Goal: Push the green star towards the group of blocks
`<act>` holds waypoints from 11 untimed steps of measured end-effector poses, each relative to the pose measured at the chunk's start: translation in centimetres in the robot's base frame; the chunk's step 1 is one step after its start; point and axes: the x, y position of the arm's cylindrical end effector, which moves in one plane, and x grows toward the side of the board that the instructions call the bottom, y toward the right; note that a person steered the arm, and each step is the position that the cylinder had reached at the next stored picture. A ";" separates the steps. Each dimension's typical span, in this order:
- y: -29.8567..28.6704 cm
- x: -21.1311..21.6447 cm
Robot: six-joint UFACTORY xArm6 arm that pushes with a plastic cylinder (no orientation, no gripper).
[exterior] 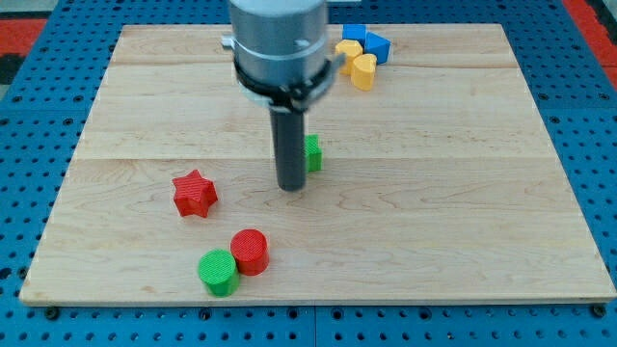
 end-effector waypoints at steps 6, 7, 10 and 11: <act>0.8 -13.9; 1.0 -14.6; 0.6 -16.7; 1.2 -16.9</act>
